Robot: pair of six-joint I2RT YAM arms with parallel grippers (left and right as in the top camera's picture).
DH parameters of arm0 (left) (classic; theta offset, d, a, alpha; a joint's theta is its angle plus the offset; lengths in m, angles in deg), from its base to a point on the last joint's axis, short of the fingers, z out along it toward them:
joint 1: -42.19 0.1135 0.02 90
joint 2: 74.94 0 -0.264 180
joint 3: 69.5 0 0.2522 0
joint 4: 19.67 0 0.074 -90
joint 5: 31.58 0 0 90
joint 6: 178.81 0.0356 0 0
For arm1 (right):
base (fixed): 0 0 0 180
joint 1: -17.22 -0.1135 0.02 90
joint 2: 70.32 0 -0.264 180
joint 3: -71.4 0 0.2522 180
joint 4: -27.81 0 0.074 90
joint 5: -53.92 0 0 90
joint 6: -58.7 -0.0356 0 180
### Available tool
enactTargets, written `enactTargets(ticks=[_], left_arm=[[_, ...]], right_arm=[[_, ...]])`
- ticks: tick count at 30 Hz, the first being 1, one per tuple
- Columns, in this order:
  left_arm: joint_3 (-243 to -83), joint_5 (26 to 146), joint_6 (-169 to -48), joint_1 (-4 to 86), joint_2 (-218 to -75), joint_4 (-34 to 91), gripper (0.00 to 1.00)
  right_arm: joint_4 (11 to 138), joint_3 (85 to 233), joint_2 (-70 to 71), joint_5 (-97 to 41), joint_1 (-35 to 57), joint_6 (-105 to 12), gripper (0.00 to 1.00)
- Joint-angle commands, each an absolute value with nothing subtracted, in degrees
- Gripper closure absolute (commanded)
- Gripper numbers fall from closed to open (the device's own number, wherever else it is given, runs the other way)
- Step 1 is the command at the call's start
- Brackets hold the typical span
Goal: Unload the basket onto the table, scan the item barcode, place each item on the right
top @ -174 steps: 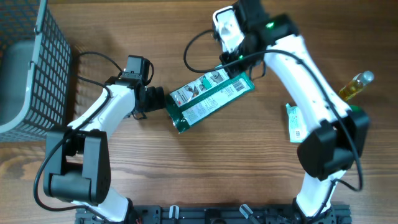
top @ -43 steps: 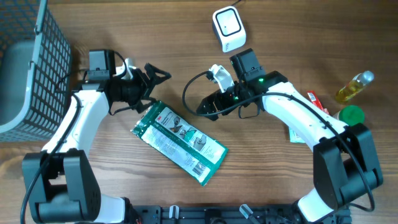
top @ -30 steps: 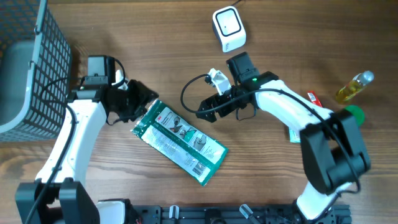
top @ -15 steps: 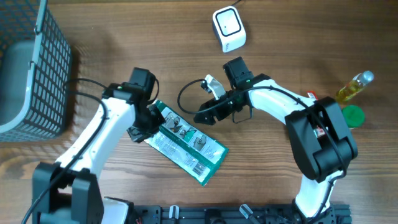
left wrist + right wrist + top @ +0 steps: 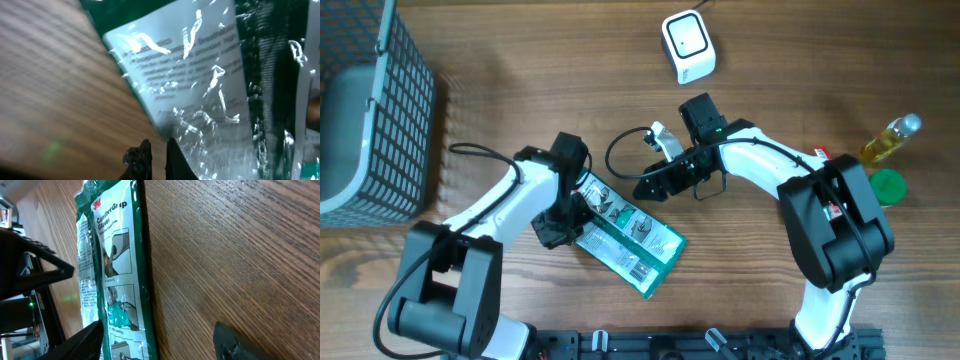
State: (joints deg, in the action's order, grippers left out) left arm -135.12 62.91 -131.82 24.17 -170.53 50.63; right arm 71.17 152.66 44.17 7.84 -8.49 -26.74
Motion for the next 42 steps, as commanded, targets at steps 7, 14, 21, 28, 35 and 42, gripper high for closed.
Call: enactTargets(ticks=[7,14,21,28,35,42], left_arm=[[-130.1,60.2,-134.5,22.7,-171.1,33.5,0.88],[-130.1,59.4,-134.5,22.7,-171.1,21.9,0.85],[-130.1,59.4,-134.4,22.7,-171.1,20.6,0.86],[-133.6,64.7,-124.6,26.4,-171.1,29.1,0.92],[-138.9,79.0,-119.2,29.6,-171.1,31.9,0.93],[-138.7,76.1,-119.2,29.2,-171.7,35.0,0.92]], right_arm=[[72.4,152.2,45.3,8.8,-8.6,-28.7,0.28],[76.7,152.2,45.3,8.8,-8.6,-30.4,0.28],[75.9,152.2,45.4,8.7,-8.6,-33.0,0.29],[73.5,152.2,45.4,5.1,-8.6,-36.2,0.22],[73.6,152.2,45.4,5.1,-8.6,-36.0,0.20],[73.6,152.2,45.4,5.0,-8.6,-35.8,0.18]])
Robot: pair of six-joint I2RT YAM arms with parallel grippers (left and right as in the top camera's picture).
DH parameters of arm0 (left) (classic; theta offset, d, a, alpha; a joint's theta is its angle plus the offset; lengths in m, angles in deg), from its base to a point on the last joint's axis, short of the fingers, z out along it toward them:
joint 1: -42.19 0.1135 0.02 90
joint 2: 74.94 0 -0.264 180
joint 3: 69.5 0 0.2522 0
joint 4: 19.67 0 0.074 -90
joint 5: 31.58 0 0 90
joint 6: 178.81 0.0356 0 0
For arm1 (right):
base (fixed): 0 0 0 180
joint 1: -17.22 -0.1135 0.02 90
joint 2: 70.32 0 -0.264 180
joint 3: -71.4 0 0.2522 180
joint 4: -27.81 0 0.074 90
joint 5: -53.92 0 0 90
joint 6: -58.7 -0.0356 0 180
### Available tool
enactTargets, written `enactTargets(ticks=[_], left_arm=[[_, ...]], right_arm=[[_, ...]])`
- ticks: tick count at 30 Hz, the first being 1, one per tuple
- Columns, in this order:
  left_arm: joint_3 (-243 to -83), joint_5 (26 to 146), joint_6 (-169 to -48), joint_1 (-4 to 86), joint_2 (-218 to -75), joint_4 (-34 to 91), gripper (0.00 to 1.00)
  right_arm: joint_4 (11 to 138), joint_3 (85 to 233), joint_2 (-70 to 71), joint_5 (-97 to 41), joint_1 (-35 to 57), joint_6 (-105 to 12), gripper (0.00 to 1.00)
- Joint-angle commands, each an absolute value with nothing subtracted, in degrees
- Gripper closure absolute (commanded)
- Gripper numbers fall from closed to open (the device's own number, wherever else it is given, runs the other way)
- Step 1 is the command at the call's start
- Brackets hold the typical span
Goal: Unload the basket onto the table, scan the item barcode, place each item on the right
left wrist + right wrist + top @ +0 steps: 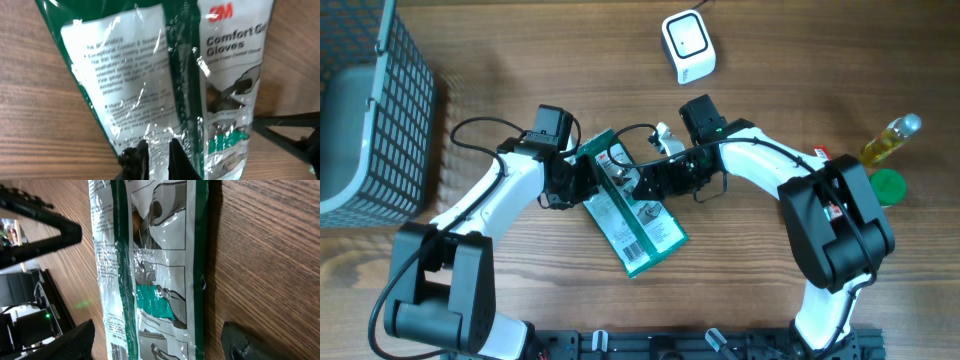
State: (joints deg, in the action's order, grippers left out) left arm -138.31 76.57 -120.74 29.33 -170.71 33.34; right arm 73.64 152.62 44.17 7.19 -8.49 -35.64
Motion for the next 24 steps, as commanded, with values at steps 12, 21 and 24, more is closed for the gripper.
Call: enactTargets(ticks=[12,21,24], left_arm=[[-138.1,70.5,-119.3,29.6,-173.6,39.7,0.92],[-137.5,70.6,-119.7,29.0,-180.6,34.9,0.92],[-137.5,70.5,-119.7,28.9,-181.0,34.5,0.91]], right_arm=[[73.2,152.2,45.6,4.8,-8.6,-35.8,0.18],[74.2,152.1,45.6,4.8,-8.6,-36.0,0.18],[73.9,151.2,45.6,4.8,-8.6,-36.4,0.18]])
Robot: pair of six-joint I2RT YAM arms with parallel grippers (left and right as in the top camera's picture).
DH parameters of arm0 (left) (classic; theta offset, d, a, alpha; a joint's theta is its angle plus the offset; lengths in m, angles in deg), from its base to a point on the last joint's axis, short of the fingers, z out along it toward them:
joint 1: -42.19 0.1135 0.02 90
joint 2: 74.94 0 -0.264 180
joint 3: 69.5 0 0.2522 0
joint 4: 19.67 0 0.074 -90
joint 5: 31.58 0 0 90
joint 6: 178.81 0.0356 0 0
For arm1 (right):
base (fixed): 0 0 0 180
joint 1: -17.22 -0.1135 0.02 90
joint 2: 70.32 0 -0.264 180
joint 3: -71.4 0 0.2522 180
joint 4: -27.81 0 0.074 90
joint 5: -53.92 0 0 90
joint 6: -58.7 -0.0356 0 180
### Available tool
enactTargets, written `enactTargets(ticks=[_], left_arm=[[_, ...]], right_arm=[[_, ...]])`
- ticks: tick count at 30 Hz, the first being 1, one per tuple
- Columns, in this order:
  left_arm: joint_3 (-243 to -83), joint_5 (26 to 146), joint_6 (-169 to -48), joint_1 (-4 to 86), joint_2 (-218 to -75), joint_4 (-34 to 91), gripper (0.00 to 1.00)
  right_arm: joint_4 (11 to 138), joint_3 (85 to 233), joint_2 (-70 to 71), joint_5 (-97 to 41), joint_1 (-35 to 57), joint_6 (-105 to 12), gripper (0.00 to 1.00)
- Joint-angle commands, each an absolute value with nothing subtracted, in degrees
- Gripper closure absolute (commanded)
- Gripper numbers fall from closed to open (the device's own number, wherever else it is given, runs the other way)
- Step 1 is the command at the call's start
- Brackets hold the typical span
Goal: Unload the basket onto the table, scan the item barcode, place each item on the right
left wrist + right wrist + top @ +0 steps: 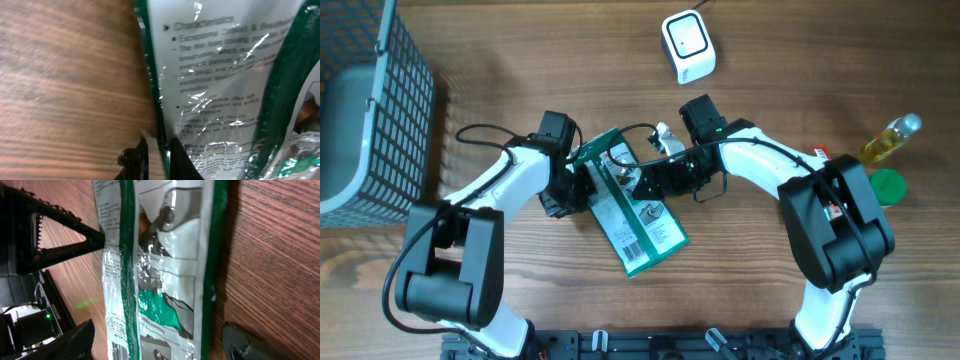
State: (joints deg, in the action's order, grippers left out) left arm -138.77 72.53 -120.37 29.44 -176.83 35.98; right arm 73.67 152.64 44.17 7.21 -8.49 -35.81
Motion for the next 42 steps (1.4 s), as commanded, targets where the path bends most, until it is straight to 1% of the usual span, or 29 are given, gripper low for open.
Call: enactTargets(ticks=[1,4,6,10,11,12,19,23,28,33,35,38,42], left_arm=[[-137.5,70.5,-119.7,28.9,-181.0,34.4,0.91],[-137.5,70.5,-119.7,28.9,-181.0,34.3,0.91],[-137.5,70.5,-119.7,28.9,-181.0,34.4,0.91],[-137.5,70.5,-119.7,28.9,-181.0,34.3,0.90],[-137.5,70.5,-119.7,28.9,-181.0,34.3,0.90],[-137.5,70.6,-119.7,28.9,-181.0,34.4,0.90],[-137.5,70.6,-119.7,28.9,-181.0,34.4,0.90],[-137.5,70.6,-119.7,28.9,-181.0,34.4,0.90],[-137.5,70.6,-119.7,28.9,-181.0,34.4,0.89],[-137.5,70.5,-119.7,28.9,-181.0,34.4,0.88],[-137.5,70.5,-119.7,28.9,-181.0,34.3,0.88],[-137.5,70.5,-119.7,28.9,-181.0,34.3,0.88],[-137.5,70.5,-119.7,28.9,-181.0,34.3,0.88]], right_arm=[[73.6,150.7,45.6,4.9,-8.6,-36.4,0.18],[70.3,147.6,45.6,5.5,-8.6,-39.1,0.19],[66.9,145.3,45.7,9.6,-8.6,-39.2,0.20],[60.5,141.3,45.7,17.3,-8.7,-43.6,0.33],[58.9,140.3,45.7,18.7,-8.7,-44.4,0.38],[57.6,139.4,45.7,19.5,-8.7,-45.0,0.39],[54.6,137.8,45.7,19.5,-8.9,-45.4,0.42],[51.2,137.8,45.7,19.3,-10.2,-50.4,0.46],[47.9,137.8,45.7,14.5,-12.8,-54.5,0.47],[46.2,137.8,45.7,12.8,-15.2,-55.4,0.53],[45.5,137.8,45.7,12.8,-15.6,-55.5,0.57],[44.6,137.8,45.7,12.9,-15.8,-55.5,0.61],[44.5,137.8,45.7,12.8,-15.8,-55.5,0.63]])
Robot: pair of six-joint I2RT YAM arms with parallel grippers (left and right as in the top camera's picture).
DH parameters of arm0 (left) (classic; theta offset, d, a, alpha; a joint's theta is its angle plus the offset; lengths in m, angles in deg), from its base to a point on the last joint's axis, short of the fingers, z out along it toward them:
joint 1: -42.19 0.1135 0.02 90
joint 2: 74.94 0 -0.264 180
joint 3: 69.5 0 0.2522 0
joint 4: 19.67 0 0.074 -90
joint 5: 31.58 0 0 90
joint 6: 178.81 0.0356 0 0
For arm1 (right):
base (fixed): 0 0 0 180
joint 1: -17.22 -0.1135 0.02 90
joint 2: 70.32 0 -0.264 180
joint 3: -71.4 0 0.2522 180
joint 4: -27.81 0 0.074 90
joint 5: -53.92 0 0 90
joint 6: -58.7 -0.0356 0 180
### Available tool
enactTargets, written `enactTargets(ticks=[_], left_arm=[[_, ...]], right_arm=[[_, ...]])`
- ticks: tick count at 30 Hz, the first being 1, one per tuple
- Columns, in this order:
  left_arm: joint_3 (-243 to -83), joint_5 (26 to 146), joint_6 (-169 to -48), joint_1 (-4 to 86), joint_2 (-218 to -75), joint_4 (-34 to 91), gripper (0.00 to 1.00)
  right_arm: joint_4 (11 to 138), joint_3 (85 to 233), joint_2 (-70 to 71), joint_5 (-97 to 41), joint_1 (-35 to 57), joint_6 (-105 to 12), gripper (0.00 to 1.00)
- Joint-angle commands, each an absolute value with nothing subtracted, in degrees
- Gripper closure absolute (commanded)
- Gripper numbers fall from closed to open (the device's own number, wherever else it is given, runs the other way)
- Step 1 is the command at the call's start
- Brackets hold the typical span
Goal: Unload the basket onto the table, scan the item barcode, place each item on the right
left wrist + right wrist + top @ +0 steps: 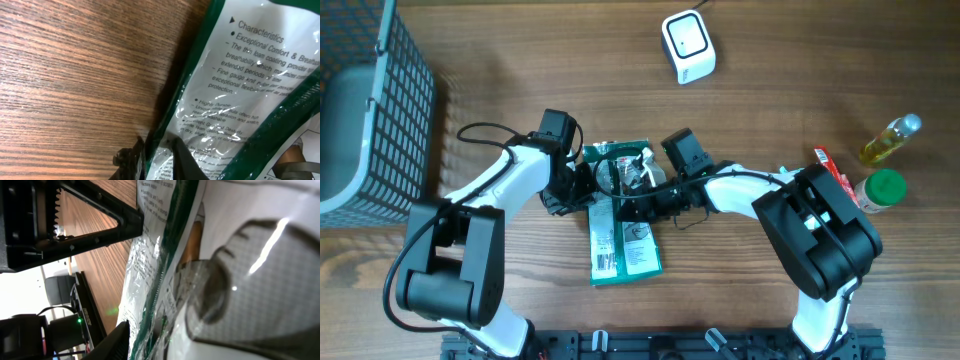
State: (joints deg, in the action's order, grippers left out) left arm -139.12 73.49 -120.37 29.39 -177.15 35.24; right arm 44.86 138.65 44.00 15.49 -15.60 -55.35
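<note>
The green and white glove package [623, 235] lies lengthwise toward the front edge, its barcode end nearest that edge. My left gripper [156, 151] is shut on the package's left edge near the top, one finger [134, 159] below it and one above. My right gripper [634, 204] sits on the package's upper right part. In the right wrist view the package [225, 270] fills the frame; only one finger [116, 341] shows and the other is hidden. The white scanner [687, 46] stands at the back.
A grey mesh basket [380, 110] occupies the back left corner. At the right stand a yellow bottle [890, 138], a green-capped jar [885, 186] and a small red item [823, 158].
The package has turned from slanting down-right to lying straight toward the front edge. My right gripper has moved left onto the package. My left gripper keeps its pinch on the left edge.
The package first lay slanted at the front centre, the left gripper at its left end and the right gripper open to its right. Then it had been turned steeper and shifted back between the arms. Now it lies lengthwise with both grippers on its upper part.
</note>
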Motion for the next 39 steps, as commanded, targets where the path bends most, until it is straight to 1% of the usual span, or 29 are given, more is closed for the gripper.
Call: enactTargets(ticks=[1,3,4,6,8,10,11,13,15,17,18,22,24,25,27,29,30,31,36,39], left_arm=[[-137.5,70.5,-119.7,28.9,-181.0,34.3,0.88],[-137.5,70.5,-119.7,28.9,-181.0,34.3,0.88],[-137.5,70.5,-119.7,28.9,-181.0,34.3,0.89],[-137.5,70.5,-119.7,28.9,-181.0,34.1,0.96],[-137.5,70.6,-119.7,28.9,-180.9,34.2,0.96],[-137.7,70.5,-119.7,28.9,-180.0,34.2,0.93],[-137.9,70.5,-119.7,29.0,-179.1,34.2,0.94],[-138.9,70.3,-119.6,29.4,-176.5,34.2,0.93],[-140.3,69.3,-119.7,30.2,-172.9,34.2,0.92],[-141.8,67.7,-119.6,31.0,-169.3,34.2,0.90],[-142.5,66.5,-119.4,31.4,-167.4,34.2,0.89],[-143.3,57.5,-119.0,33.4,-160.0,34.1,0.85],[-143.3,53.6,-119.0,34.3,-157.8,34.1,0.83],[-143.3,51.2,-119.0,34.9,-156.7,34.1,0.76],[-143.3,48.6,-119.0,35.7,-155.8,34.1,0.46],[-143.2,47.1,-119.0,36.2,-155.8,33.9,0.23],[-143.2,46.5,-119.0,36.5,-156.0,33.7,0.05],[-143.2,46.3,-119.0,36.7,-156.0,33.6,0.00],[-143.2,46.4,-119.0,36.8,-156.3,33.6,0.00],[-143.2,46.4,-119.0,36.8,-156.3,33.6,0.00]], right_arm=[[44.4,137.8,45.7,12.8,-15.8,-55.5,0.65],[43.9,137.8,45.7,12.8,-15.8,-55.4,0.77],[43.6,137.8,45.7,12.8,-15.8,-55.3,0.80],[43.0,137.8,45.7,12.8,-15.8,-55.3,0.82],[42.6,137.8,45.7,12.8,-15.8,-55.5,0.85],[42.6,137.9,45.7,12.8,-15.7,-56.1,0.87],[42.6,137.8,45.7,12.8,-15.6,-57.1,0.88],[42.5,137.9,45.7,12.9,-15.3,-59.6,0.95],[42.5,137.9,45.7,14.7,-14.9,-58.8,0.96],[42.2,137.9,45.7,18.4,-14.5,-54.0,0.96],[41.8,137.9,45.7,18.9,-14.4,-53.3,0.96],[43.0,139.5,43.6,17.3,-14.2,-49.9,0.96],[46.0,141.6,41.1,15.8,-14.0,-45.9,0.96],[48.6,143.2,39.5,14.8,-14.0,-43.2,0.96],[55.6,147.7,35.4,12.0,-14.0,-36.4,0.96],[63.6,153.1,32.0,8.5,-14.0,-29.6,0.96],[67.2,155.5,30.9,6.8,-14.0,-27.2,0.96],[72.2,159.1,29.7,4.9,-14.0,-23.6,0.96],[96.5,182.7,28.5,-3.6,-14.0,-6.7,0.96],[106.7,195.3,28.5,-11.0,-14.0,3.6,0.96]])
